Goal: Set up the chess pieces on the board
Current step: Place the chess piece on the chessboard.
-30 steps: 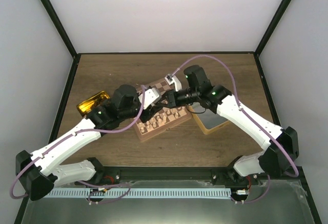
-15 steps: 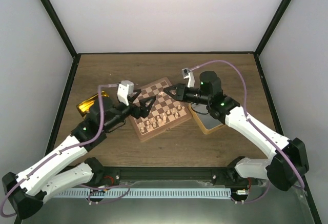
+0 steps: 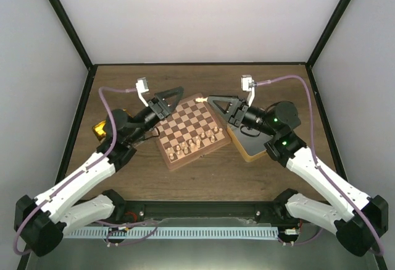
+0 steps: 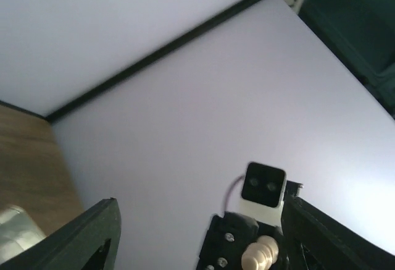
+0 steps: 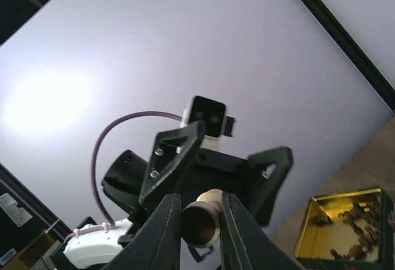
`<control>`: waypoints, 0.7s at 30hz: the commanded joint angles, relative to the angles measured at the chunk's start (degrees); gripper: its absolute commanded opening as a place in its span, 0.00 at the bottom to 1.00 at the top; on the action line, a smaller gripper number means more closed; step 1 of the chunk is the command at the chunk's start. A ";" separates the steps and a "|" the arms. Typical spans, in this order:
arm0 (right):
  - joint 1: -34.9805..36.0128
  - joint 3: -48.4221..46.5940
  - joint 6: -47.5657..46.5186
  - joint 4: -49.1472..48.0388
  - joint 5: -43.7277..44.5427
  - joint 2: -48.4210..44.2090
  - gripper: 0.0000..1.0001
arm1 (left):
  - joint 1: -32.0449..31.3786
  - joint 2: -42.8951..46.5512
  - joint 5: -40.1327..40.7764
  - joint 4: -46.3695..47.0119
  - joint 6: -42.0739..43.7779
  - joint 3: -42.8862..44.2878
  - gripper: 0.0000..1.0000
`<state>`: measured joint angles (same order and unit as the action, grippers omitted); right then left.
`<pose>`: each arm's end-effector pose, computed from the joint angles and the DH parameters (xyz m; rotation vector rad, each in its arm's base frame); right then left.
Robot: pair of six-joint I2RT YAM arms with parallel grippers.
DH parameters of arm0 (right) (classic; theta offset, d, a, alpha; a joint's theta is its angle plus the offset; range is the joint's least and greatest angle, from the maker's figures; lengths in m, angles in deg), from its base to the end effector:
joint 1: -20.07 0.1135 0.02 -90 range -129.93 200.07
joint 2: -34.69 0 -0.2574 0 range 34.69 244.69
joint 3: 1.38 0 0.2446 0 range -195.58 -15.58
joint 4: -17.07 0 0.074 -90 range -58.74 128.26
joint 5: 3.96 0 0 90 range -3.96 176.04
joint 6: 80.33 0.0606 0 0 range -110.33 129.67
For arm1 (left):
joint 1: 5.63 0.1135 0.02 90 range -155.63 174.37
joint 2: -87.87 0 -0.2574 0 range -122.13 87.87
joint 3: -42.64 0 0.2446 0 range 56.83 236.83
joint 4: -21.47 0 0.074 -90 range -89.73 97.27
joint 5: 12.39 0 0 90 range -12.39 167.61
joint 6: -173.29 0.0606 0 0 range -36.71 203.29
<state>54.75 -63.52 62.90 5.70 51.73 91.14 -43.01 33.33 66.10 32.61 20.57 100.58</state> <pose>0.1777 0.1645 0.3887 -0.3554 1.4929 1.6445 0.1865 -0.1577 0.3712 -0.1384 1.5062 -1.5831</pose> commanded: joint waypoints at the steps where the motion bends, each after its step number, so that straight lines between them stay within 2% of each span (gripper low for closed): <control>1: -0.02 -0.15 0.79 -7.11 -1.15 0.07 0.09 | 0.82 -3.85 -12.14 16.22 -12.32 -0.36 0.71; 6: 0.02 -0.34 1.70 -9.75 -2.32 2.42 0.09 | 2.27 -4.92 -18.08 25.57 -17.19 -3.17 0.70; 11: 0.04 -0.97 1.91 -11.79 -4.98 4.61 0.08 | 2.84 -5.44 -19.12 25.29 -18.36 -3.11 0.72; 17: 0.04 -2.36 1.69 -13.25 -7.98 7.47 0.08 | 2.85 -8.52 -21.24 26.59 -20.00 -2.55 0.53; 21: 0.07 -2.59 1.81 -14.37 -8.10 8.94 0.08 | 2.85 -8.47 -22.04 24.18 -18.76 -1.59 0.47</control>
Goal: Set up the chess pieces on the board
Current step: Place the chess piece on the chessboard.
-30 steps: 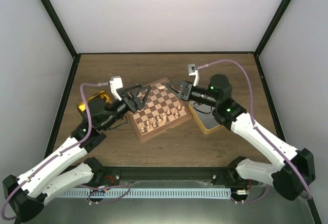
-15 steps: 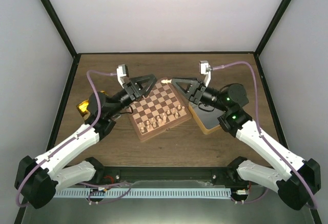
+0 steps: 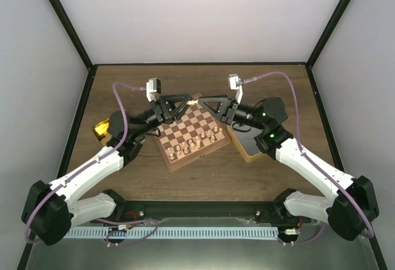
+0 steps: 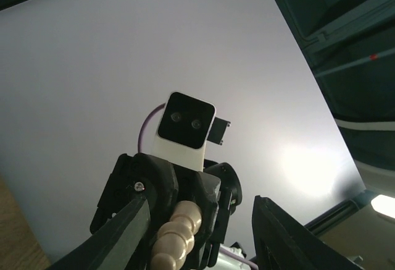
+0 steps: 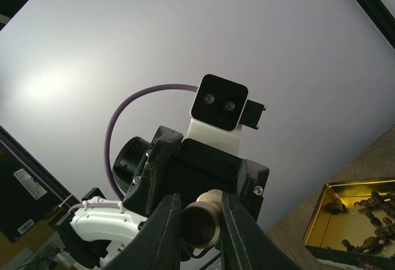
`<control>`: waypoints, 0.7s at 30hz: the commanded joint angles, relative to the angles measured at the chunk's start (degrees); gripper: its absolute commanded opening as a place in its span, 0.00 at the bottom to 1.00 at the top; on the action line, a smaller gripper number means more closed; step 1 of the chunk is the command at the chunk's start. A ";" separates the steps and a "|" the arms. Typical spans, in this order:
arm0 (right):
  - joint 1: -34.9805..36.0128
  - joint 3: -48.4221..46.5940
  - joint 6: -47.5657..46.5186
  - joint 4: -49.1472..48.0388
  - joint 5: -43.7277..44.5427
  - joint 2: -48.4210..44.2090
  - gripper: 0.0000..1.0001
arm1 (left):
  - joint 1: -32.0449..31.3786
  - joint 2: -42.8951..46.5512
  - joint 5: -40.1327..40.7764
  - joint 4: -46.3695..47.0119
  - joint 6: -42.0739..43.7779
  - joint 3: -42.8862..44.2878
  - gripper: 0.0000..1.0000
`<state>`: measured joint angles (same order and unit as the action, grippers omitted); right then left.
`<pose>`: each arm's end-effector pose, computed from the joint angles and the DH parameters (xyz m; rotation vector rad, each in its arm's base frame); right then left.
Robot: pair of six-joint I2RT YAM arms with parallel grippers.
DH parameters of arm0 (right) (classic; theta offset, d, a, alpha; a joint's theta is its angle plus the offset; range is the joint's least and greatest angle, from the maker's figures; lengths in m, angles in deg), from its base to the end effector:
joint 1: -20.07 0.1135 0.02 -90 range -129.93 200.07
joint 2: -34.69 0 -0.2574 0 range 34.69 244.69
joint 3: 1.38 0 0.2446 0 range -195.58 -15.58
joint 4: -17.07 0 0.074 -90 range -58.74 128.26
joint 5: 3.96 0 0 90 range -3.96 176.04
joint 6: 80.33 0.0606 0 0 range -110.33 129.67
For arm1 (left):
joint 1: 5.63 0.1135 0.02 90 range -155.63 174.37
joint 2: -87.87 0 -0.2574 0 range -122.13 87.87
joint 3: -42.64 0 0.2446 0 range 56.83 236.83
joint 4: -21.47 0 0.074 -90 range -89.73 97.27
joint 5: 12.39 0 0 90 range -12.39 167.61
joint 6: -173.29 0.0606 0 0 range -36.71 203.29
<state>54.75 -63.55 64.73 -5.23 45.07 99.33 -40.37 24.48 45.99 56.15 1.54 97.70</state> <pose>0.1968 0.1845 0.3762 -0.4718 1.4679 1.7277 0.1950 -0.1739 0.3639 0.0262 1.4742 -2.0377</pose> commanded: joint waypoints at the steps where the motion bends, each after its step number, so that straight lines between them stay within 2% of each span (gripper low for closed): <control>1: 0.00 -2.53 0.23 -4.02 -1.55 1.07 0.08 | 0.16 0.46 -1.89 0.10 0.60 1.28 0.47; 3: 0.05 -2.65 0.47 -4.55 -1.59 1.61 0.08 | 0.20 0.47 -1.87 -0.23 0.67 0.97 0.44; 10: 0.02 -2.39 0.33 -4.59 -0.71 1.43 0.09 | 0.18 0.64 -1.18 0.30 0.80 0.49 0.21; 12: 0.09 -2.36 0.25 -3.82 -0.80 1.23 0.12 | 0.19 0.71 -0.85 0.25 1.21 0.73 0.12; 14: 0.04 -2.16 0.05 -2.70 -0.51 0.83 0.18 | 0.20 0.77 -0.70 -0.93 2.40 1.28 0.07; 17: 0.08 -2.09 -0.96 2.40 2.41 -0.34 0.39 | 0.20 2.03 0.17 -8.19 7.88 2.83 0.04; 19: 0.05 -2.44 -2.45 9.27 7.10 -1.66 0.51 | 0.15 4.11 2.43 -17.28 14.86 3.98 0.04; 21: 0.04 -2.42 -4.96 16.44 12.82 -3.33 0.55 | 0.13 6.30 7.28 -29.80 23.47 5.47 0.04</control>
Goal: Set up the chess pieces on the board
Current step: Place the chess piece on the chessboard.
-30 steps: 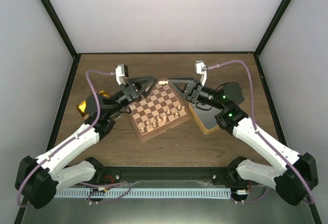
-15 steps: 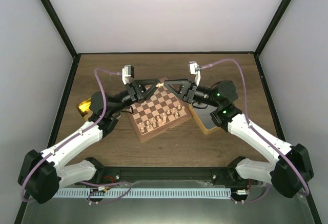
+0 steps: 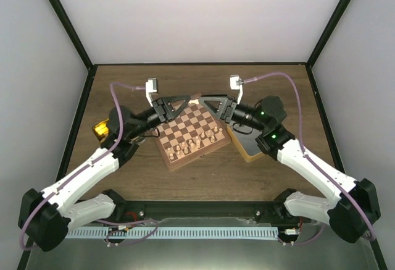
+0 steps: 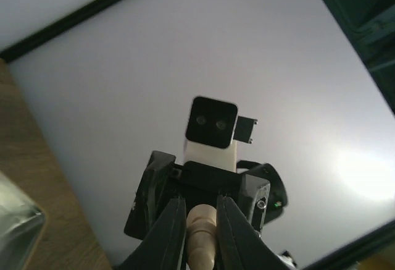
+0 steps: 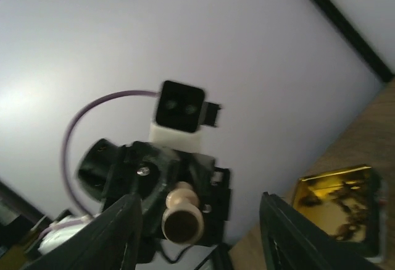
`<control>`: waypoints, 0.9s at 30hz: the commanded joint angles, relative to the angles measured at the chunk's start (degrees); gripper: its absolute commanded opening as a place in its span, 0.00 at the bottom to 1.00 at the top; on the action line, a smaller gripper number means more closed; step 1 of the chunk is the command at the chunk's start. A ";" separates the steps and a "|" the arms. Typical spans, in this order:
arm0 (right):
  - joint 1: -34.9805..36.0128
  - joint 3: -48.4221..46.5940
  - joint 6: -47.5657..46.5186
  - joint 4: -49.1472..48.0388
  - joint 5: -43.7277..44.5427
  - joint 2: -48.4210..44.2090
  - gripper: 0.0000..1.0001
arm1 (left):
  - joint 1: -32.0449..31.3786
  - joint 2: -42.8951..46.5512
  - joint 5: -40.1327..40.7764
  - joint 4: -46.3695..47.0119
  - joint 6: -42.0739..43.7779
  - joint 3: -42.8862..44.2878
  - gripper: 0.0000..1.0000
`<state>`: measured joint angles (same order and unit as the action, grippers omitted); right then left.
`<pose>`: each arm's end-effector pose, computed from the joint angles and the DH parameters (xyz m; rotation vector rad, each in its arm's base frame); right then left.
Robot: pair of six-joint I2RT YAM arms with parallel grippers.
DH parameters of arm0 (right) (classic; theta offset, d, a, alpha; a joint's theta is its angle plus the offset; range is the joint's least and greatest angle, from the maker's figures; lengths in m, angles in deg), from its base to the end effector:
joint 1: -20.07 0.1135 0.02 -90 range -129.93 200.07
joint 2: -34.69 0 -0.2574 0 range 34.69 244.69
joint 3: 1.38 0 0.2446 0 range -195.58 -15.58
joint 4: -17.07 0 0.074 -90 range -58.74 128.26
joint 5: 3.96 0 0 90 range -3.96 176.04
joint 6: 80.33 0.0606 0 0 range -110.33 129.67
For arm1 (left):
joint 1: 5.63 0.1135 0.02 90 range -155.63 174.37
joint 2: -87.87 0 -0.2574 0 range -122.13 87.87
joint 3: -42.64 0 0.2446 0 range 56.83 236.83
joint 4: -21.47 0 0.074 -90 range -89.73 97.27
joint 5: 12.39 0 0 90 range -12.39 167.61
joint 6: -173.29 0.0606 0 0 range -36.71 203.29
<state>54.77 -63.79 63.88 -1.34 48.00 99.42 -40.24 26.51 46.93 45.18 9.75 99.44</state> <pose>0.2019 0.1852 0.3701 -0.4053 1.5272 1.6907 0.1961 -0.1729 0.3613 0.0443 1.5611 -1.8934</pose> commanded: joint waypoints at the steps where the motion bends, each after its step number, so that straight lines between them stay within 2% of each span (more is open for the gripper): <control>1: 0.00 -2.09 -4.73 16.67 13.62 -4.42 0.57 | -0.02 5.22 9.14 -24.22 19.98 4.43 0.04; 5: -0.04 -2.51 -6.33 32.35 28.33 -5.45 0.60 | -0.65 4.74 17.76 -42.66 36.35 7.50 0.04; 7: -0.19 -3.69 -5.74 40.11 35.25 -4.61 0.60 | -1.90 2.61 21.53 -49.74 41.28 8.48 0.04; 10: -1.77 -5.43 -4.73 50.62 43.38 -2.32 0.60 | -5.75 -1.93 27.12 -55.12 46.52 10.23 0.04; 12: -6.98 -3.77 -5.17 52.96 41.63 -1.63 0.60 | -9.82 -5.73 32.61 -58.01 50.50 12.42 0.04; 14: -12.54 -0.20 -5.56 51.24 36.75 -2.61 0.59 | -13.49 -10.05 36.55 -60.69 53.45 14.91 0.04; 19: -20.08 4.24 -5.65 49.30 31.63 -4.24 0.58 | -18.94 -19.79 39.26 -64.51 59.68 20.48 0.04; 27: -23.51 7.96 -4.85 47.57 28.71 -5.77 0.59 | -22.20 -31.06 40.68 -63.49 62.80 25.08 0.05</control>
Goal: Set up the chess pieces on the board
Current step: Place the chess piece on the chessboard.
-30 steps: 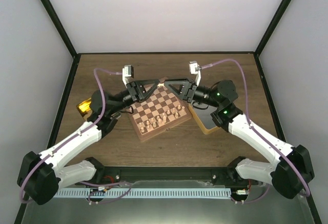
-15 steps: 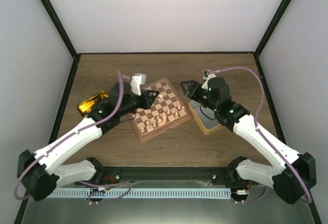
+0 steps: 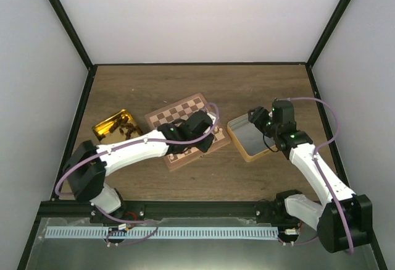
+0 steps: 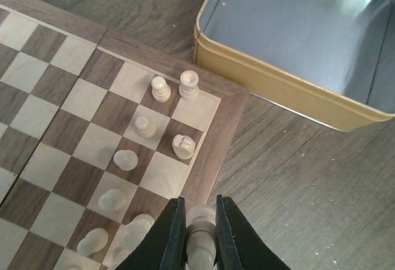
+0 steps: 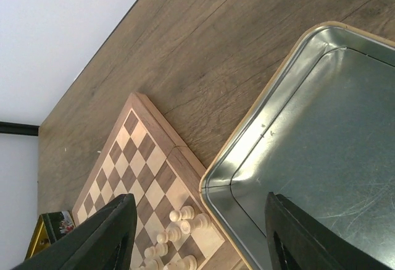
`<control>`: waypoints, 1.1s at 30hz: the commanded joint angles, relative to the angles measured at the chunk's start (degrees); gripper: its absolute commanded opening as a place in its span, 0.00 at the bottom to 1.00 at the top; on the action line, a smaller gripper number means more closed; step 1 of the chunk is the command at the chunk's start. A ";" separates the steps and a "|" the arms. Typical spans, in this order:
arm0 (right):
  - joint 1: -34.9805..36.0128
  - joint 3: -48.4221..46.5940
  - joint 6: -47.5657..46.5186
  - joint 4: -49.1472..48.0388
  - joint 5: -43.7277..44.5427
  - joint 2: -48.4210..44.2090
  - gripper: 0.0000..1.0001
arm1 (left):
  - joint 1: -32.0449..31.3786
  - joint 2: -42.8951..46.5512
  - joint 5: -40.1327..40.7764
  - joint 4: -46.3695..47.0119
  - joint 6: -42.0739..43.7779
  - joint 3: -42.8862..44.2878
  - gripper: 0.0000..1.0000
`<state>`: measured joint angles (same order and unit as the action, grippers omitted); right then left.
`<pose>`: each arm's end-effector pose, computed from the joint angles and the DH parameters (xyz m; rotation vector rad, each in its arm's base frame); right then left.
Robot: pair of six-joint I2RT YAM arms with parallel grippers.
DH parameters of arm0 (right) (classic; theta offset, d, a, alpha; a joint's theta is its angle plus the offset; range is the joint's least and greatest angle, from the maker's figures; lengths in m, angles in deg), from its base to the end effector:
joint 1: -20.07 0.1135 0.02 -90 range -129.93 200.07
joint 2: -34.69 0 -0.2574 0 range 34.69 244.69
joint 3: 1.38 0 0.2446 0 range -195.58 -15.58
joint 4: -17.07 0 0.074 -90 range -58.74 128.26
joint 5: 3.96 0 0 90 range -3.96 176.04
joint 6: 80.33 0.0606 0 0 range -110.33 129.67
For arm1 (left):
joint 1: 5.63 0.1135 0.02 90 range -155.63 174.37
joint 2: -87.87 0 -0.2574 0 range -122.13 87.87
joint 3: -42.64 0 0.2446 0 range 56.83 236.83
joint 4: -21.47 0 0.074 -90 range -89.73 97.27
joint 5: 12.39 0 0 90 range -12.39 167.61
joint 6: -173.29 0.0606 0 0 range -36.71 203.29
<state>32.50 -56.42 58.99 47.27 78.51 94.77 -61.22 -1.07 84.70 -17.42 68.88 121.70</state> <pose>0.2373 0.0604 0.2377 0.6476 2.1873 0.7347 0.2009 -0.2801 0.2280 0.8095 2.3174 -0.4050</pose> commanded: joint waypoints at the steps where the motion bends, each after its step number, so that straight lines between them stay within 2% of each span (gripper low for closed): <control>1: -1.33 0.81 0.07 -1.05 -2.03 -1.10 0.59 | -1.53 -4.45 3.67 -0.64 3.78 3.08 0.05; 10: -1.47 1.93 0.34 -2.34 -3.42 -0.59 0.59 | -2.24 -9.88 8.30 4.61 3.16 0.50 0.05; 17: -1.45 1.94 0.29 -2.43 -4.21 -0.68 0.59 | -2.02 -10.57 7.54 12.15 2.32 -2.22 0.05; 25: -1.53 1.79 0.16 -2.65 -5.18 -0.36 0.59 | -1.65 -13.46 7.47 13.16 2.90 -2.11 0.07; 33: -1.49 1.48 -0.15 -3.36 -7.17 0.67 0.59 | -1.45 -13.58 11.15 13.40 2.64 -2.73 0.07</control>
<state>31.77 -54.74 59.03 44.91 72.54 94.98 -62.99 -14.19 93.25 -5.42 71.52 119.64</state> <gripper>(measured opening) 0.591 0.120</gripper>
